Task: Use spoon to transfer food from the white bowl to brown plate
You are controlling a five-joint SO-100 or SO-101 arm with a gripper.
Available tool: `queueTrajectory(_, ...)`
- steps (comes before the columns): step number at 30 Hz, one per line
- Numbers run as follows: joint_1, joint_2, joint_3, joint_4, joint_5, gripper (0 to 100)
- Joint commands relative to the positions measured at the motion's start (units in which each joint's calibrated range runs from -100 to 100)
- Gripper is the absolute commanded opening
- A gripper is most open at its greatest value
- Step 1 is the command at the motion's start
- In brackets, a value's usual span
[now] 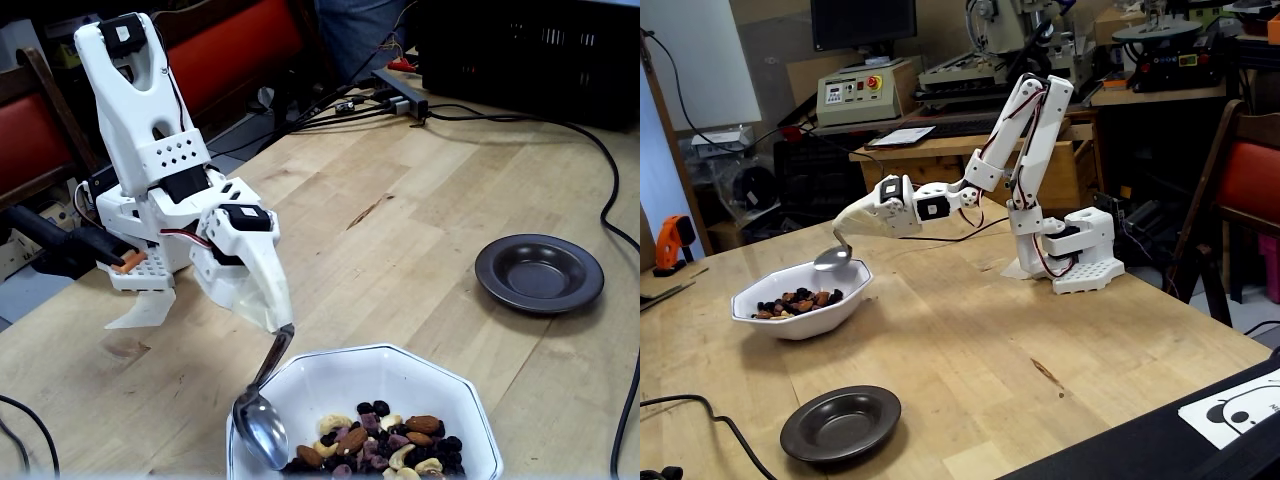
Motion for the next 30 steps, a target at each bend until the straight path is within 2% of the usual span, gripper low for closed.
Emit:
queueTrajectory(1,-3.3,-0.1,-2.8,-1.1,2.3,3)
queueTrajectory(10,-11.0,-0.1,-2.7,-1.1,2.8,3)
queueTrajectory(19,-11.3,-0.1,-2.7,-0.4,3.1,3)
queueTrajectory(25,-11.3,-0.1,-2.1,-0.4,6.8,3)
queueTrajectory(30,-11.3,-0.1,-2.1,-0.9,5.3,3)
